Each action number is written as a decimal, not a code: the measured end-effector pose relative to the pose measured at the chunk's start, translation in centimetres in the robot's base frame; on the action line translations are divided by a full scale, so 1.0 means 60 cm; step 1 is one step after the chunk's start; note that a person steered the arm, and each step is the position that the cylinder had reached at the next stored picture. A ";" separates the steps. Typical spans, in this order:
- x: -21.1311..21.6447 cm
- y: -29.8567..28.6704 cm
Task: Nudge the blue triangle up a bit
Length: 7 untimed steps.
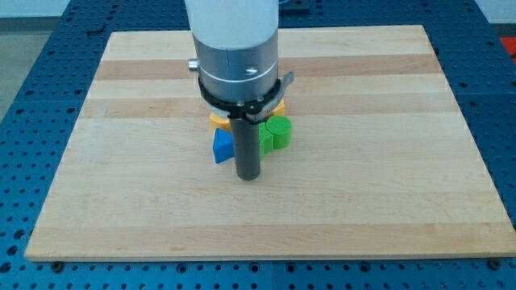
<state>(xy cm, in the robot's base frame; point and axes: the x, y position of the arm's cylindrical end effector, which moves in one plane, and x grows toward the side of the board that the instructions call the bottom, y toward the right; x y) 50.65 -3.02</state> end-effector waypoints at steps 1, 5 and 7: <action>-0.014 0.000; -0.008 -0.123; -0.008 -0.102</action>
<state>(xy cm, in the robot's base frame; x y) 50.18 -9.17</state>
